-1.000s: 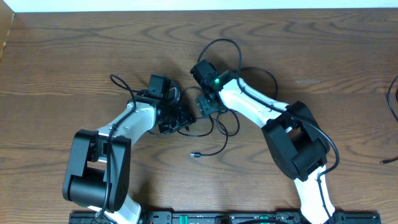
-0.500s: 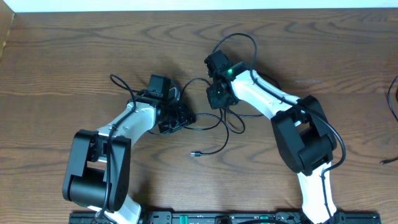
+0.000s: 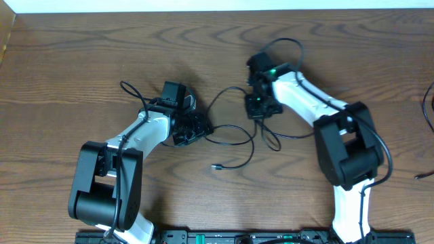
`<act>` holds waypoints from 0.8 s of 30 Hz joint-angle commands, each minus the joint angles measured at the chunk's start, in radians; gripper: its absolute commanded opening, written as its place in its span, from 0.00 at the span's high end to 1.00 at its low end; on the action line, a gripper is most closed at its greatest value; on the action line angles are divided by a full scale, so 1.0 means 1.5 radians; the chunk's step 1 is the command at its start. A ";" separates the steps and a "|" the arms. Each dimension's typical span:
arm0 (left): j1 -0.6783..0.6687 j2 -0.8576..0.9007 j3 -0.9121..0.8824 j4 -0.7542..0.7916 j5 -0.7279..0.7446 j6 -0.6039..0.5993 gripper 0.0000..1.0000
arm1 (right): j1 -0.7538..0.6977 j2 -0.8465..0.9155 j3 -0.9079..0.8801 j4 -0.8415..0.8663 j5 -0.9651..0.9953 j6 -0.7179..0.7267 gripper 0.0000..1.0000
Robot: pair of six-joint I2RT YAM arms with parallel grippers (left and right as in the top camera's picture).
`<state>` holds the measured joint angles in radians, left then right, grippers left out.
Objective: Untangle cables
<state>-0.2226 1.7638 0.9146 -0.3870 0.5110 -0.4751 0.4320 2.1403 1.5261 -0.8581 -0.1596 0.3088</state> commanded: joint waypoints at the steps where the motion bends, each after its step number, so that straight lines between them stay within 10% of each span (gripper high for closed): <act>1: 0.004 0.030 -0.028 -0.018 -0.034 -0.006 0.52 | -0.045 -0.035 -0.027 -0.013 0.038 -0.008 0.99; 24: 0.004 0.030 -0.028 -0.018 -0.034 -0.006 0.52 | -0.087 -0.159 -0.028 -0.047 -0.011 0.001 0.99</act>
<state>-0.2222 1.7638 0.9146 -0.3920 0.5144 -0.4751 0.2672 1.8969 1.4853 -0.9314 -0.1589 0.2749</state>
